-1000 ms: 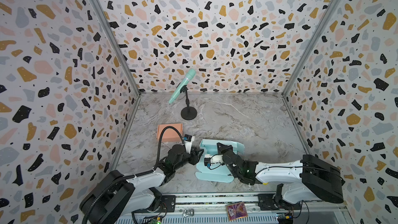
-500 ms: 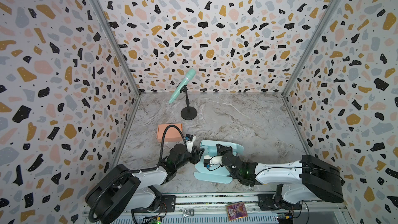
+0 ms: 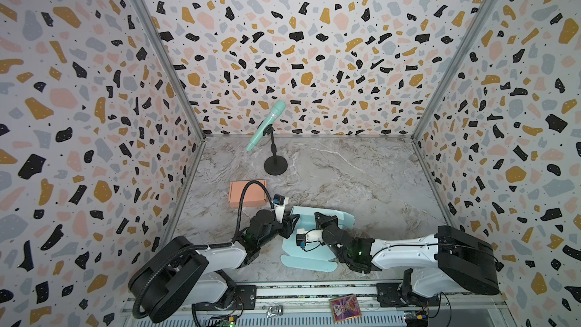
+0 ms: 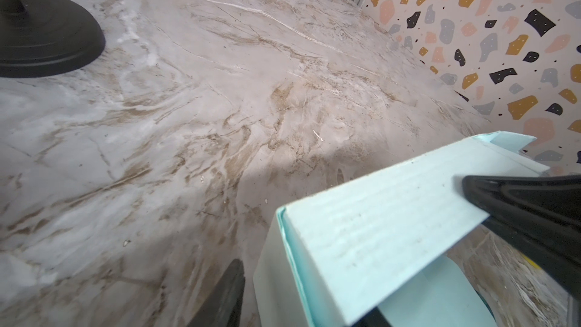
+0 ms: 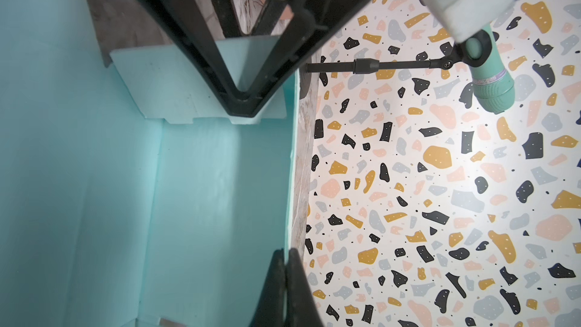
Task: Assemble paper box
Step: First fold the bottom flaps of a flat cardboard box at the center of the table.
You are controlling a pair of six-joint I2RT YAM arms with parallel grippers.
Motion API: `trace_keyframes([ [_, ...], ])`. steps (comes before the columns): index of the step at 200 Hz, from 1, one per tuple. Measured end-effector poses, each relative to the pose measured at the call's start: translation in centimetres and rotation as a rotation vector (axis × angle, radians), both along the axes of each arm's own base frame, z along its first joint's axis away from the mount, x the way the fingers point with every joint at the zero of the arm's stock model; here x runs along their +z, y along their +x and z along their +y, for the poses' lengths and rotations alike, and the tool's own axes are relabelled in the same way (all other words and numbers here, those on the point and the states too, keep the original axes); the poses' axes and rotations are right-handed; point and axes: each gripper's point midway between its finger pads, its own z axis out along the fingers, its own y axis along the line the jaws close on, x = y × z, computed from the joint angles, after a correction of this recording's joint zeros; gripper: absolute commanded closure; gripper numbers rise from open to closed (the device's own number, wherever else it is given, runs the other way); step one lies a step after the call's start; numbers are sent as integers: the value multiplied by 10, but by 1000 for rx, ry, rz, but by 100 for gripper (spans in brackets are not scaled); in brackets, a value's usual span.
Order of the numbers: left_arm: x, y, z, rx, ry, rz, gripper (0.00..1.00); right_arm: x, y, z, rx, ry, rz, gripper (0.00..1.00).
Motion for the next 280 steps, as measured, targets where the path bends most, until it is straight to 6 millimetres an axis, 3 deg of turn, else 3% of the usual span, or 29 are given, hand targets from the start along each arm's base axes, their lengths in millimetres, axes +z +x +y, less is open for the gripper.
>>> trace_keyframes([
  [62, -7, -1, -1, 35, 40, -10, 79, -1, -4, 3, 2, 13, 4, 100],
  [88, -7, 0, 1, 52, 51, -21, 85, -1, -8, 6, 1, 31, 17, 87],
  [133, -5, 2, 5, 74, 70, -45, 89, 1, -33, 24, 49, 103, 159, 59],
  [165, 4, 5, 7, 88, 64, -76, 89, 32, -50, 36, 81, 293, 322, 47],
  [207, 4, 6, 8, 89, 76, -88, 89, 103, -69, 40, 155, 631, 520, 40],
  [226, 5, 6, 7, 87, 80, -94, 88, 127, -53, 30, 125, 778, 616, 38],
  [253, 8, 8, 6, 86, 82, -102, 88, 153, 5, 1, -17, 991, 726, 34],
  [280, 15, 11, 1, 82, 86, -117, 88, 156, 49, -9, -123, 1102, 854, 33],
])
